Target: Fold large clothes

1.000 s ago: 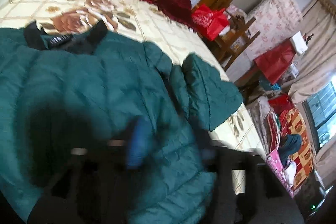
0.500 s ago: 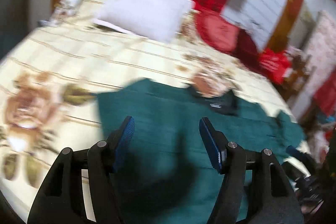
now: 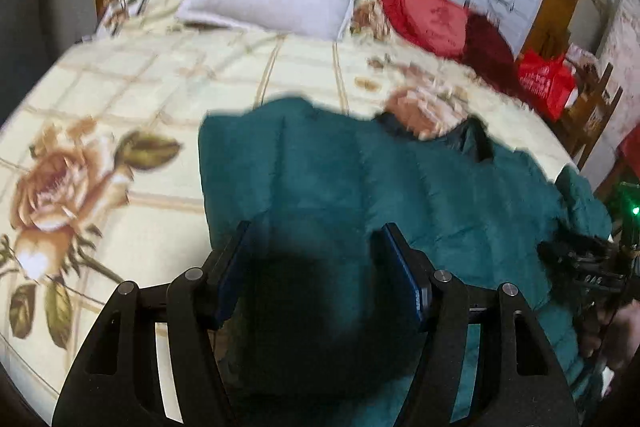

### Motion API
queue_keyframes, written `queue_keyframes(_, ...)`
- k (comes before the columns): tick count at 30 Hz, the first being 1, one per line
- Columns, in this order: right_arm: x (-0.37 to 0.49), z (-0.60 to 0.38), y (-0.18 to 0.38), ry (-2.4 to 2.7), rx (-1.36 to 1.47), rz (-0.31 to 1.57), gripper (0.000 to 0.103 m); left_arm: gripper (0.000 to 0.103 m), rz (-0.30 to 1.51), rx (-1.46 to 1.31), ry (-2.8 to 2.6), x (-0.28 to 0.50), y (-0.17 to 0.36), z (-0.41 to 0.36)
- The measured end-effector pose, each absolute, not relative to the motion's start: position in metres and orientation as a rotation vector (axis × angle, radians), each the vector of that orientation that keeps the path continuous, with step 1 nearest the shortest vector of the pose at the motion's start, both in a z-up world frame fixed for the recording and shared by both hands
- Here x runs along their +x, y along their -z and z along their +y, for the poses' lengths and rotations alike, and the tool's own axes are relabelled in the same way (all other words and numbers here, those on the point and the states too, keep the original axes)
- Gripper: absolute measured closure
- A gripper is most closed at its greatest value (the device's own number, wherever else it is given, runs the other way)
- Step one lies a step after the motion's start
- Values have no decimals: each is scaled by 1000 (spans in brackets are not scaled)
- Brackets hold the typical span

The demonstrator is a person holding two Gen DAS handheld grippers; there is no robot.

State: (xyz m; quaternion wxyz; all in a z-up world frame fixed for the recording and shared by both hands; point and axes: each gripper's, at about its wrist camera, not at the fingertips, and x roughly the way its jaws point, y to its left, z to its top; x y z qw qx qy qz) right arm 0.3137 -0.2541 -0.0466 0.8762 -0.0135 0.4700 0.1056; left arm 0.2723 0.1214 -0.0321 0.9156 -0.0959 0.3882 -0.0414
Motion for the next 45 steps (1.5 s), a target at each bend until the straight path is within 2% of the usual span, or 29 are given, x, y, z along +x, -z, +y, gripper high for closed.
queue_keyframes(4,301,-248,15,-199,2,895,10,39,726,-188,37,279,16,124)
queue_keyframes(8,300,-219,-9,-262,26,816,10,39,770,-144,-31,299,38,118)
queue_keyframes(12,330,-191,25,-245,-55,907,10,35,847,-103,-68,310,65,112)
queue_keyframes(13,338,-191,41,-228,-75,939,7,34,867,-97,-70,313,67,112)
queue_keyframes(14,337,-196,50,-226,-63,946,0,31,881,-100,-70,316,69,113)
queue_keyframes(15,338,-206,54,-226,-22,939,0,30,898,-111,-68,318,71,116)
queue_keyframes(18,347,-213,56,-213,-16,962,0,30,899,-122,-77,314,63,119)
queue_keyframes(20,346,-211,50,-209,-39,983,0,30,831,-140,-72,296,44,116)
queue_keyframes(21,342,-213,45,-206,-26,981,6,30,796,-144,-42,287,34,111)
queue_keyframes(23,321,-217,22,-239,26,912,7,30,745,-148,14,266,19,95)
queue_keyframes(27,283,-208,1,-250,25,828,7,30,812,-125,70,256,30,64)
queue_keyframes(29,275,-201,12,-241,12,864,7,30,895,-83,41,262,55,51)
queue_keyframes(31,278,-198,32,-211,-2,930,7,28,905,-57,24,266,67,46)
queue_keyframes(32,282,-200,44,-207,10,962,5,25,903,-53,16,268,67,44)
queue_keyframes(34,286,-206,51,-231,59,968,0,25,919,-53,-5,270,63,42)
queue_keyframes(37,290,-207,43,-239,50,1013,1,25,904,-73,-6,255,44,43)
queue_keyframes(42,255,-256,-7,-189,37,851,3,25,804,6,-77,199,22,49)
queue_keyframes(45,234,-325,-21,-58,37,781,3,25,789,11,-158,172,26,55)
